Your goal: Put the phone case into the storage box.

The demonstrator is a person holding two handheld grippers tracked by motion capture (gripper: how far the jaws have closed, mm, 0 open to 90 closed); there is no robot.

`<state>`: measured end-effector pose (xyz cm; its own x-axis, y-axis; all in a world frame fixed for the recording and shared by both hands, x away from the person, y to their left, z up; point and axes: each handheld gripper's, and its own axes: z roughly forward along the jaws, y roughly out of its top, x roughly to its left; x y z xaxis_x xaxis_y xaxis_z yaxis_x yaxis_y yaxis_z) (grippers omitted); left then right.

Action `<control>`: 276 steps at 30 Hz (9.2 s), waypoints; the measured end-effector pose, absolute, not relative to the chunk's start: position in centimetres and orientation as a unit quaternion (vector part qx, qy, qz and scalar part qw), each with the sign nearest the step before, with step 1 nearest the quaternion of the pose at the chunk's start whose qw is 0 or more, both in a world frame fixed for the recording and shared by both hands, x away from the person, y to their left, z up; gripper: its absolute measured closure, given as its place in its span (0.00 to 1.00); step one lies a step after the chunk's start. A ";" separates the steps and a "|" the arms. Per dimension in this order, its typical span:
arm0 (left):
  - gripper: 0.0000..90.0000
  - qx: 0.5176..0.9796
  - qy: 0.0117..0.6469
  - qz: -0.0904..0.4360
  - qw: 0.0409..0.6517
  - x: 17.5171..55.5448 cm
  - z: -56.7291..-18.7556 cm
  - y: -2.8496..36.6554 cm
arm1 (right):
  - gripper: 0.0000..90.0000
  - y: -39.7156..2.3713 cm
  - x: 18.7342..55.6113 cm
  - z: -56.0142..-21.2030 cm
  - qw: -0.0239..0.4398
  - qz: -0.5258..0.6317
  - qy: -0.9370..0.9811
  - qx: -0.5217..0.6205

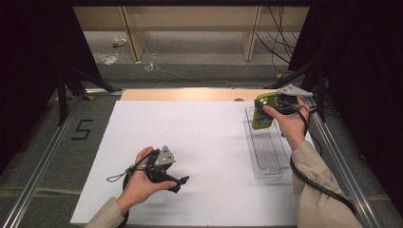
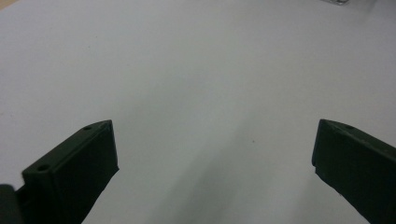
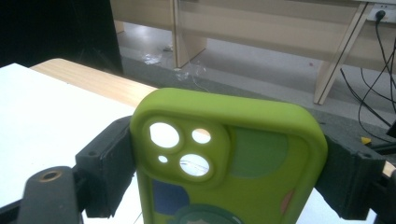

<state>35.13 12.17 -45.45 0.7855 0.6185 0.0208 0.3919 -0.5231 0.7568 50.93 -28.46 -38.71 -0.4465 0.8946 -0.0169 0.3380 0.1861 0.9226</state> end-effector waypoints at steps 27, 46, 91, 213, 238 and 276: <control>0.00 0.860 0.293 0.145 0.391 35.1 -45.5 12.1 | 0.19 -27.9 52.4 -39.2 0.298 0.459 0.708 0.447; 0.00 0.860 0.293 0.143 0.392 35.1 -45.4 12.1 | 0.19 -27.7 53.5 -39.8 0.296 0.452 0.705 0.459; 0.00 0.860 0.293 0.143 0.393 35.1 -45.5 12.2 | 0.19 -27.1 55.5 -40.9 0.310 0.430 0.696 0.484; 0.00 0.857 0.294 0.145 0.398 35.0 -45.2 12.4 | 0.01 -26.4 43.1 -40.7 0.266 0.444 0.746 0.419; 0.00 0.856 0.296 0.146 0.399 34.9 -45.2 12.6 | 0.03 -26.1 39.7 -41.4 0.224 0.467 0.778 0.356; 0.00 0.855 0.298 0.148 0.399 34.9 -45.2 12.8 | 0.05 -26.1 36.2 -42.3 0.183 0.484 0.804 0.295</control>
<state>34.88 12.79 -45.16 0.7792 0.6265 0.0146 0.3909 -0.5041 0.7701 36.16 -26.05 -42.34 -0.7597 0.6502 -0.0084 0.2967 0.3580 0.8853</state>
